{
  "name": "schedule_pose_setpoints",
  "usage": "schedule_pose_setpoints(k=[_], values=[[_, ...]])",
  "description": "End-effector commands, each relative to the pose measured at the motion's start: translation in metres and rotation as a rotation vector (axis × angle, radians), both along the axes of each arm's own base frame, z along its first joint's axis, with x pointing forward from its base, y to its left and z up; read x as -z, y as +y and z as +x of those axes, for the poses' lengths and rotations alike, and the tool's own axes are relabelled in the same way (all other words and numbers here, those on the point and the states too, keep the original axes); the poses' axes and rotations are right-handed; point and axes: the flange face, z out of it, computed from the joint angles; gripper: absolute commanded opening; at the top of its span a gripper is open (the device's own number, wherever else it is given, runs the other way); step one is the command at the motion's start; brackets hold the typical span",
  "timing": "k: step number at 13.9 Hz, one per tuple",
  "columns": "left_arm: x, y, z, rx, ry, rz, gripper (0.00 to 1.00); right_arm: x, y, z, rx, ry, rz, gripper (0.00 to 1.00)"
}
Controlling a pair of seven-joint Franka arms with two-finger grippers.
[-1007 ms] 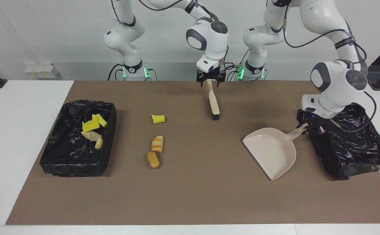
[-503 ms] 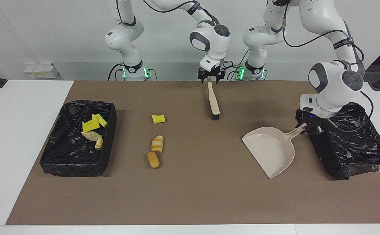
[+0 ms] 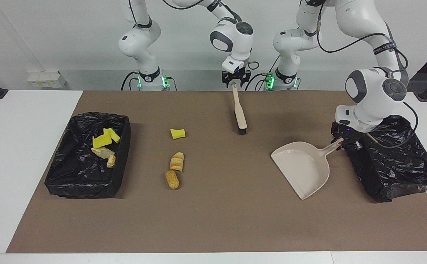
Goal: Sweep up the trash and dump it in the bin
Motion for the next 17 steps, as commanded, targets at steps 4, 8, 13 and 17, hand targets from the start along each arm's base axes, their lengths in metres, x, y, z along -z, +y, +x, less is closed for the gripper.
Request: schedule_pose_setpoints(k=[4,8,13,17], values=[[-0.003,-0.002,-0.008,0.019,-0.02,0.017,0.0,0.006,-0.003,0.026,0.073,-0.032,0.083,0.13],[-0.003,-0.002,-0.008,0.019,-0.023,0.017,0.0,0.005,-0.005,0.03,0.092,-0.03,0.075,0.0],[-0.005,-0.007,-0.001,0.03,-0.037,0.018,0.0,-0.014,-0.061,0.115,0.163,-0.043,0.045,0.0],[-0.007,-0.071,0.001,0.124,-0.07,0.015,0.0,-0.047,-0.125,0.169,0.247,-0.073,0.036,0.0]])
